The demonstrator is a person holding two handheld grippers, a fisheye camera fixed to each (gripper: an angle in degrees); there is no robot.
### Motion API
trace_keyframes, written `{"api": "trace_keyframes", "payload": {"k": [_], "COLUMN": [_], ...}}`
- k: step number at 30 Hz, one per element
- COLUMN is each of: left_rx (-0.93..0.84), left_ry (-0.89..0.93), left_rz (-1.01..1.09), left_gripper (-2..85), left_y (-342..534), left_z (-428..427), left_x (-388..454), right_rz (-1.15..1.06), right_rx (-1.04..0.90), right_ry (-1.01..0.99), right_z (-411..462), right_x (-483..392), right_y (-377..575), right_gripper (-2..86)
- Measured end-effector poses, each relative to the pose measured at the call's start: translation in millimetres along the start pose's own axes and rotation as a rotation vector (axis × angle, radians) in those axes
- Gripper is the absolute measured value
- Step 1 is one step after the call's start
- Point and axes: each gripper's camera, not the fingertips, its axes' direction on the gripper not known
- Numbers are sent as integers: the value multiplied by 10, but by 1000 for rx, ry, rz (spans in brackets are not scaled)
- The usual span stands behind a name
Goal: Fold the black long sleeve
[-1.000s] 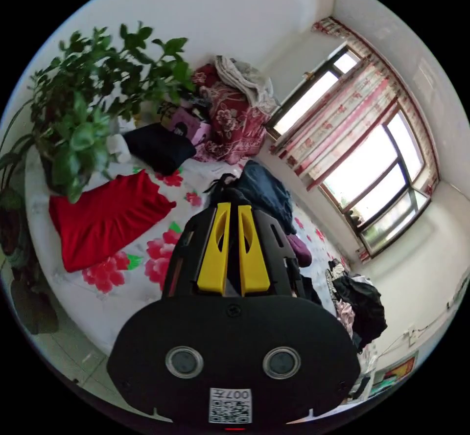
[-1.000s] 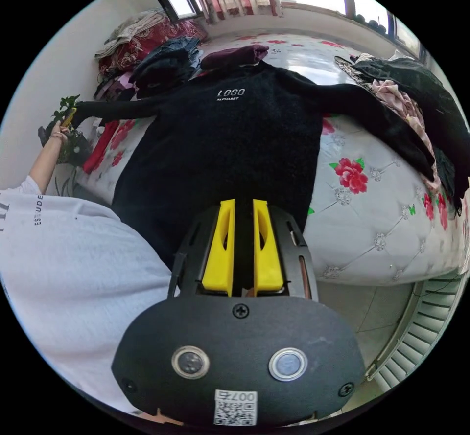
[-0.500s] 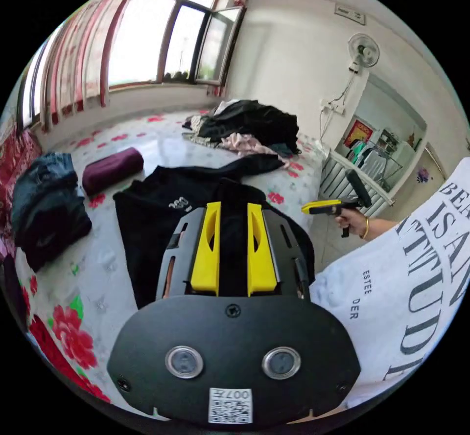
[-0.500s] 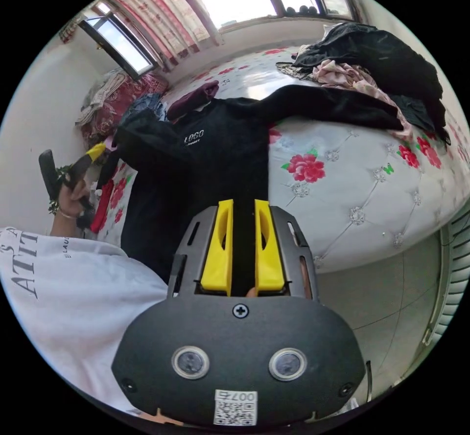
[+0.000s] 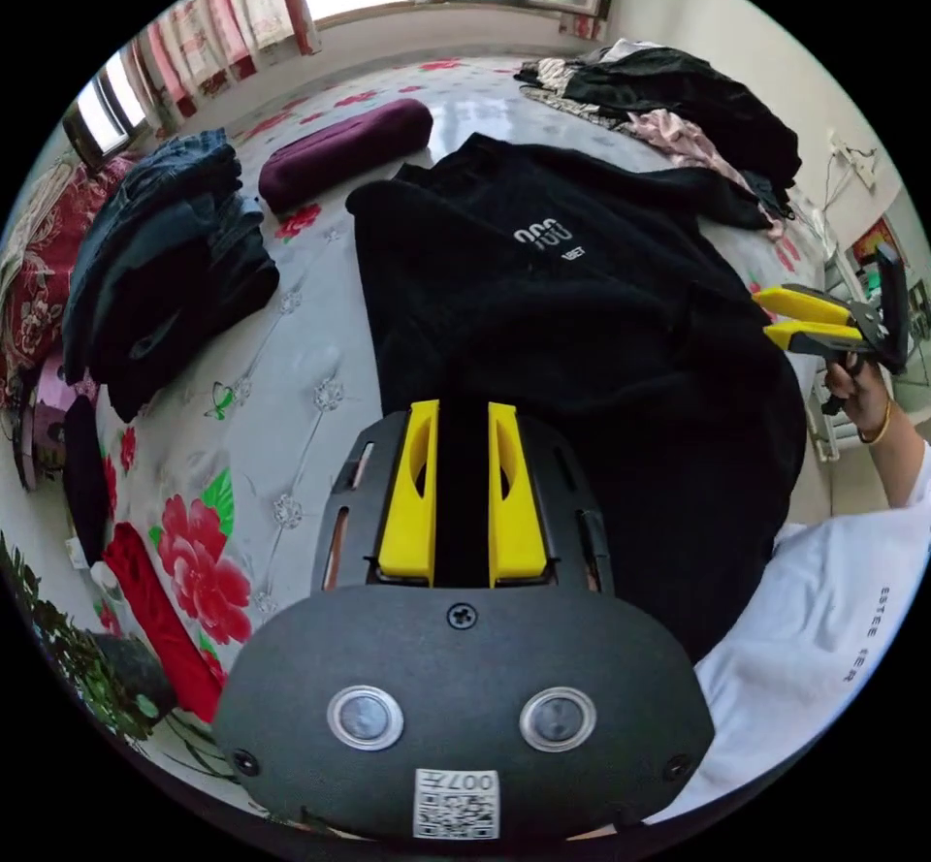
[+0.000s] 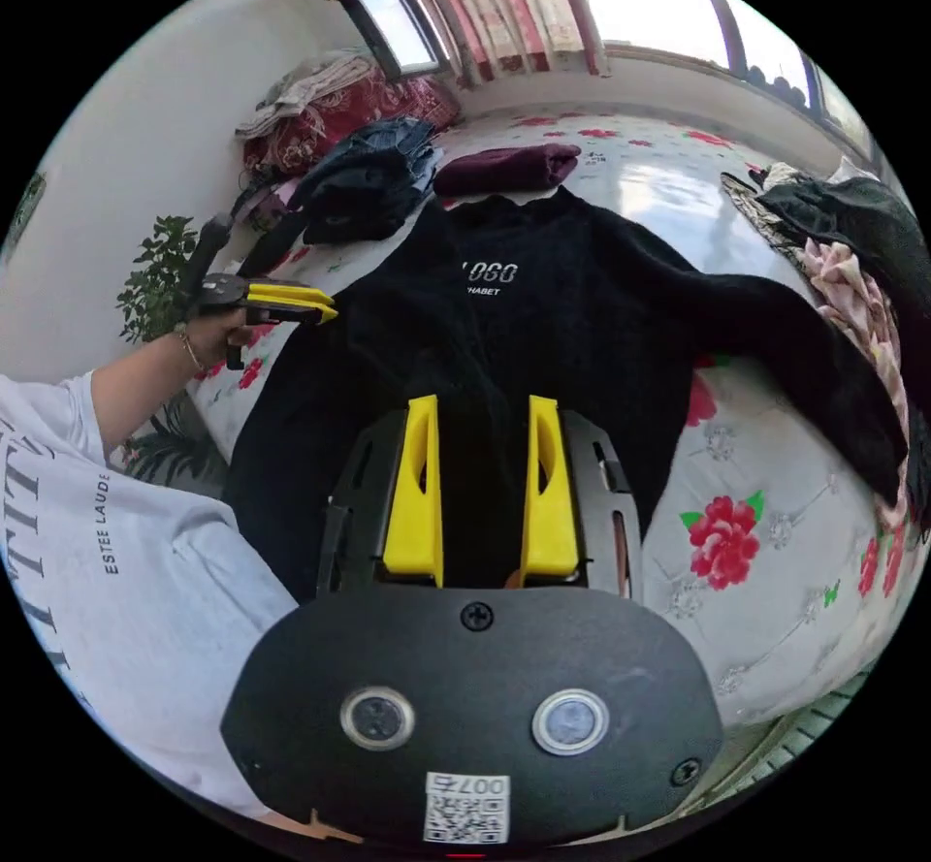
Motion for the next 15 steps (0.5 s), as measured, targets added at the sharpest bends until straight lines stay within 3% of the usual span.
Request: {"api": "trace_keyframes", "payload": {"k": [3, 7, 9, 13, 15], "left_rx": [-151, -120, -101, -61, -28], "left_ry": [-86, -28, -73, -65, -28], "left_rz": [-117, -141, -150, -210, -249], "left_gripper": [-2, -9, -9, -8, -6], "left_y": [-224, -95, 45, 377, 484], "left_z": [511, 647, 648, 657, 578], "left_x": [-110, -310, -370, -537, -620], "right_rz": [-87, -324, -431, -395, -338], "right_rx": [-133, 10, -32, -479, -590], "right_ry": [-111, -108, -82, -104, -97], "right_z": [223, -457, -685, -398, -281], "right_x": [-30, -349, -463, -354, -308], "right_y": [-253, -121, 86, 638, 805], "right_gripper": [31, 6, 4, 9, 15]}}
